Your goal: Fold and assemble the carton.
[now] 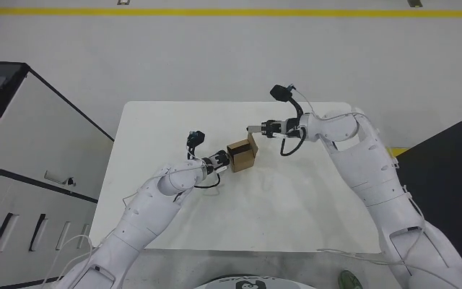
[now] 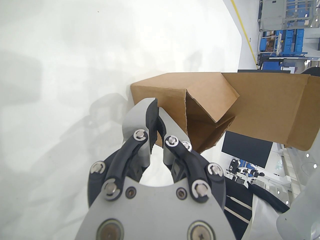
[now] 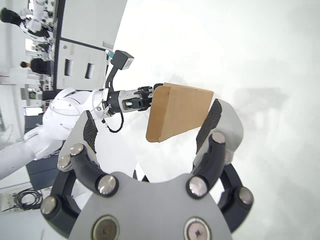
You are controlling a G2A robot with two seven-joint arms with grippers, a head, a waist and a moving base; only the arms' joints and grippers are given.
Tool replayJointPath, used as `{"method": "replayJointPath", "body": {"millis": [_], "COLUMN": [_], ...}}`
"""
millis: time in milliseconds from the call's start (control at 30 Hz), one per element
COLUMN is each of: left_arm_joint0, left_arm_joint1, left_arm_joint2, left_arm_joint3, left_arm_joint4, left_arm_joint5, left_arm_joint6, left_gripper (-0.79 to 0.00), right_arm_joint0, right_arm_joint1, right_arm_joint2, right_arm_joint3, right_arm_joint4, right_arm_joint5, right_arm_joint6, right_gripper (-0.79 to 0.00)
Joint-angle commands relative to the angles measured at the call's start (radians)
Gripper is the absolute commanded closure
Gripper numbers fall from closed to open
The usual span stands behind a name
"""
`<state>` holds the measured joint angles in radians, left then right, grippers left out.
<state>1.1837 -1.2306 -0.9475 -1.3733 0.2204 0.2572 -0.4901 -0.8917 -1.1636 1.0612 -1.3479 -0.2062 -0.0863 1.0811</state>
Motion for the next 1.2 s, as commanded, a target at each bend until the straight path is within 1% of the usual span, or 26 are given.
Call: {"method": "replayJointPath", "body": {"millis": [0,200,300,500,533,567,600,633,700,767,933,1000,1100,1167], "left_arm_joint0": [0.0,0.0,0.0,0.0,0.0,0.0,0.0,0.0,0.0,0.0,0.0,0.0,0.0,0.0], "left_arm_joint1": [0.0,0.0,0.0,0.0,0.0,0.0,0.0,0.0,0.0,0.0,0.0,0.0,0.0,0.0], "left_arm_joint2": [0.0,0.0,0.0,0.0,0.0,0.0,0.0,0.0,0.0,0.0,0.0,0.0,0.0,0.0], "left_arm_joint3": [0.0,0.0,0.0,0.0,0.0,0.0,0.0,0.0,0.0,0.0,0.0,0.0,0.0,0.0], "left_arm_joint4": [0.0,0.0,0.0,0.0,0.0,0.0,0.0,0.0,0.0,0.0,0.0,0.0,0.0,0.0], "left_arm_joint5": [0.0,0.0,0.0,0.0,0.0,0.0,0.0,0.0,0.0,0.0,0.0,0.0,0.0,0.0], "left_arm_joint6": [0.0,0.0,0.0,0.0,0.0,0.0,0.0,0.0,0.0,0.0,0.0,0.0,0.0,0.0], "left_gripper": [0.0,0.0,0.0,0.0,0.0,0.0,0.0,0.0,0.0,0.0,0.0,0.0,0.0,0.0], "right_arm_joint0": [0.0,-0.007,-0.008,-0.007,-0.009,-0.011,-0.013,-0.015,-0.013,-0.007,0.016,0.027,0.043,0.055], "right_arm_joint1": [0.0,0.001,0.008,0.025,0.027,0.028,0.029,0.029,0.027,0.025,0.018,0.016,0.011,0.008], "right_arm_joint2": [0.0,0.004,0.038,0.084,0.087,0.087,0.085,0.081,0.065,0.048,0.009,-0.007,-0.027,-0.039], "right_arm_joint3": [0.003,0.003,0.033,0.097,0.106,0.112,0.116,0.12,0.124,0.123,0.121,0.121,0.124,0.125], "right_arm_joint4": [0.011,0.014,0.061,0.062,0.059,0.055,0.052,0.05,0.044,0.04,0.018,0.009,0.005,0.007], "right_arm_joint5": [-0.001,-0.003,-0.025,-0.044,-0.043,-0.042,-0.044,-0.045,-0.049,-0.055,-0.065,-0.069,-0.076,-0.081], "right_arm_joint6": [-0.001,-0.012,0.021,0.058,0.059,0.06,0.061,0.063,0.066,0.07,0.069,0.07,0.071,0.073], "right_gripper": [-0.785,-0.785,-0.785,-0.785,-0.748,-0.686,-0.545,-0.456,-0.372,-0.336,-0.191,-0.175,-0.191,-0.185]}}
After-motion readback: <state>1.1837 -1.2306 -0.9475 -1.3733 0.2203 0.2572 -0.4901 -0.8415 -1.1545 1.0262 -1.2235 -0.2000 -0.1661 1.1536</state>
